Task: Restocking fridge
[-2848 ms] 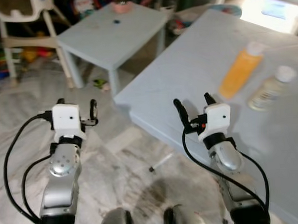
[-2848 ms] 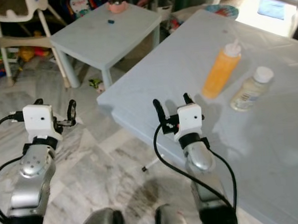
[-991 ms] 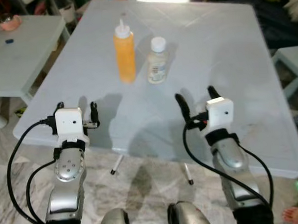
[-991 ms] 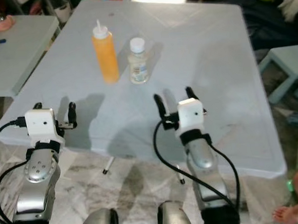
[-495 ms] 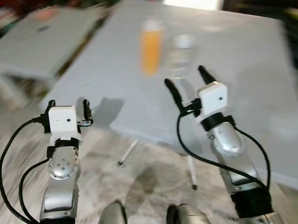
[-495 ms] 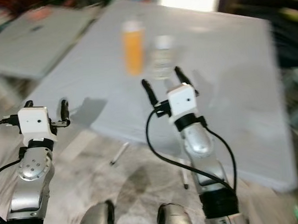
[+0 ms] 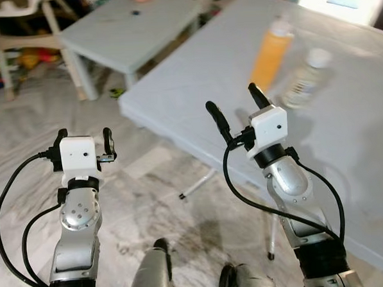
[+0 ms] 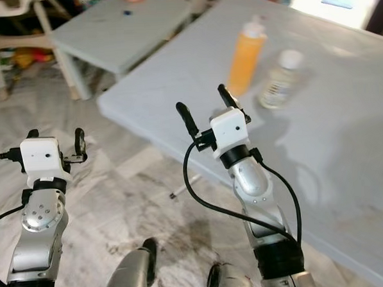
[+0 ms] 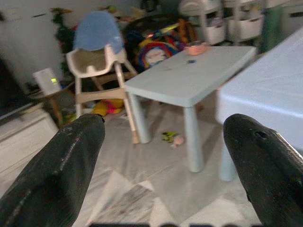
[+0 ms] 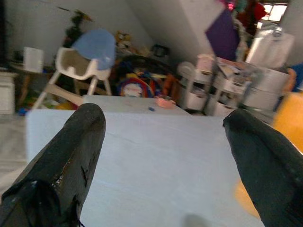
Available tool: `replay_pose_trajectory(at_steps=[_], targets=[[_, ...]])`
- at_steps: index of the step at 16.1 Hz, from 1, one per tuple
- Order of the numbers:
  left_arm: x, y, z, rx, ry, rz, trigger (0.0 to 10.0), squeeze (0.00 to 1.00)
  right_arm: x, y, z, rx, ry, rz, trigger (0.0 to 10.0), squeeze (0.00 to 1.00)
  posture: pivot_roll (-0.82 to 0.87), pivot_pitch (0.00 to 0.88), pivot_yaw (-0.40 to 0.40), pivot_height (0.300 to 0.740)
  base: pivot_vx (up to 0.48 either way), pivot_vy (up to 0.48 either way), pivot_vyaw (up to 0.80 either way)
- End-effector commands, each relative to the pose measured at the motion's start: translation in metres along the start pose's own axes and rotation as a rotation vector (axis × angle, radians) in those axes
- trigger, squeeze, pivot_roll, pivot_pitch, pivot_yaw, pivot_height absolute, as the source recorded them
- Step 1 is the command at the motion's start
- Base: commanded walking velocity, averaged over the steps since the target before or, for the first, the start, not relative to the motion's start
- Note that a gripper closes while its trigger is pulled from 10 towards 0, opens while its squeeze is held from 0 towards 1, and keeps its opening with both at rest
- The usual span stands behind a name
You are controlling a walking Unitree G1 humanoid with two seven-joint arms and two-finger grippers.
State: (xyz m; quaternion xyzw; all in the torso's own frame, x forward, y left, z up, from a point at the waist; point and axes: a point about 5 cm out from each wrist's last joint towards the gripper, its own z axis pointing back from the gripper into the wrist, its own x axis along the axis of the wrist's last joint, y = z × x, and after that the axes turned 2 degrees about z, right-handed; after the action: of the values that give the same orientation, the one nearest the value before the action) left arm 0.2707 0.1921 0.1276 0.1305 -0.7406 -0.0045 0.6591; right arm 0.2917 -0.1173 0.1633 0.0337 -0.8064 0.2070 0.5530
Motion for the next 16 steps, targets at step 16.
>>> replay_pose_trajectory(at_steps=[16], targets=[[0.008,-0.006,-0.01,-0.084,-0.038,0.022,10.0,0.0,0.0,-0.022,-0.003,-0.247,0.02,-0.002,10.0,0.0,0.03,0.107,0.024,0.74,0.164,0.0,-0.24]])
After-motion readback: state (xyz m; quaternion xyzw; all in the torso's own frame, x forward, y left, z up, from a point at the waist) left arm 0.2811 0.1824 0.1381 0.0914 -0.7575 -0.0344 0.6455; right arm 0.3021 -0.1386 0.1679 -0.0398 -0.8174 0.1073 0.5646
